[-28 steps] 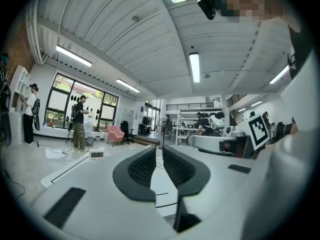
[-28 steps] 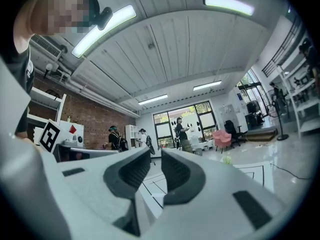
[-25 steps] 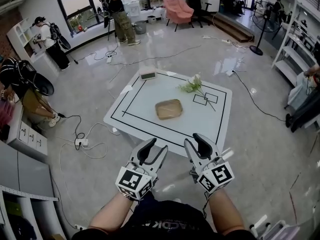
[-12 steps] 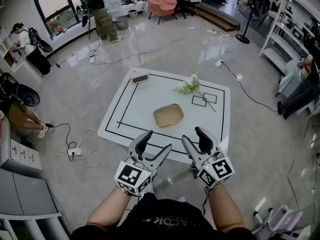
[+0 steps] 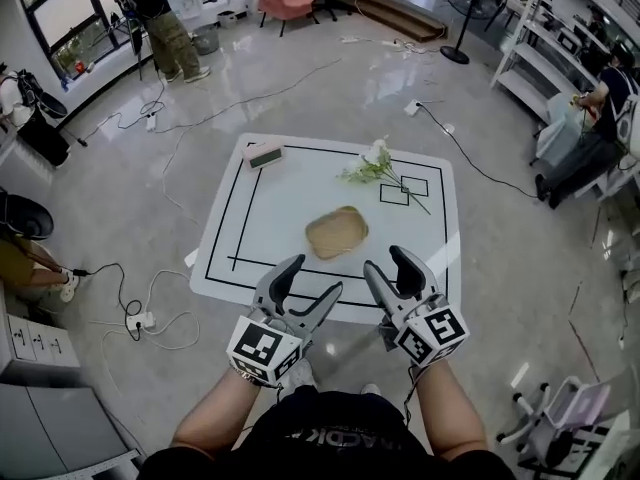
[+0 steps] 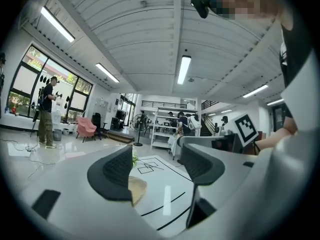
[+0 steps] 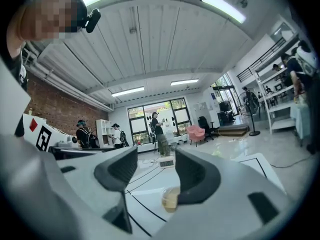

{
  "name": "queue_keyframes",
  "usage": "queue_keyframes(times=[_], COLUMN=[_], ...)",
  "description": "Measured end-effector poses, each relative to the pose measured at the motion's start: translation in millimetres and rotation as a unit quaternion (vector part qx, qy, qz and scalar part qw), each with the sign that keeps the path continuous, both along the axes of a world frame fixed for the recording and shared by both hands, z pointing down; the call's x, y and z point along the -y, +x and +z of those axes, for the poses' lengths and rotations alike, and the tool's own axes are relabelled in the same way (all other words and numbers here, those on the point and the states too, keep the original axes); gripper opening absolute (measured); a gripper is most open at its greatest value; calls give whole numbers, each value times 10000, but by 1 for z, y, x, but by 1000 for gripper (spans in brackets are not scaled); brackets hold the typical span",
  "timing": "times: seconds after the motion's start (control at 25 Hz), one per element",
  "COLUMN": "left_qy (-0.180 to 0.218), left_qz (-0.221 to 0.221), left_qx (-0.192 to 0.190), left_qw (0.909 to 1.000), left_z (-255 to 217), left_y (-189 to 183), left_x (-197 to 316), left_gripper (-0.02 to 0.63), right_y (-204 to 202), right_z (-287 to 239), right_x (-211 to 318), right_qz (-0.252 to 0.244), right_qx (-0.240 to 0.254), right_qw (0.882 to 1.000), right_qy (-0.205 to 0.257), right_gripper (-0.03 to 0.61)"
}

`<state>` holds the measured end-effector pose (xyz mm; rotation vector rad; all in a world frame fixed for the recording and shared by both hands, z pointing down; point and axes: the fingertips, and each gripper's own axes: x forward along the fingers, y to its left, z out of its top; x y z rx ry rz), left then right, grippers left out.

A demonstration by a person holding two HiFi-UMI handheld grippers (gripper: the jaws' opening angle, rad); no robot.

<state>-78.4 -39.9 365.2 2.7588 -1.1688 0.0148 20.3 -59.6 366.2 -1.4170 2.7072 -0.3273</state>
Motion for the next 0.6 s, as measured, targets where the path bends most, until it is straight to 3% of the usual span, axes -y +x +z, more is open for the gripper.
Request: queue_keyframes(times=[0.6], left_qy=[10], left_qz=[605], left_qx=[-59], left_qw=[9981], left_z=[4], left_y=[-32], left_x=[12], left_gripper=[305], right_y=[-37], right_z=[12], right_x=[14], right_qz=[536], right_qx=[113], right_qw=[9983], right_qy=[-189], right_gripper=[221])
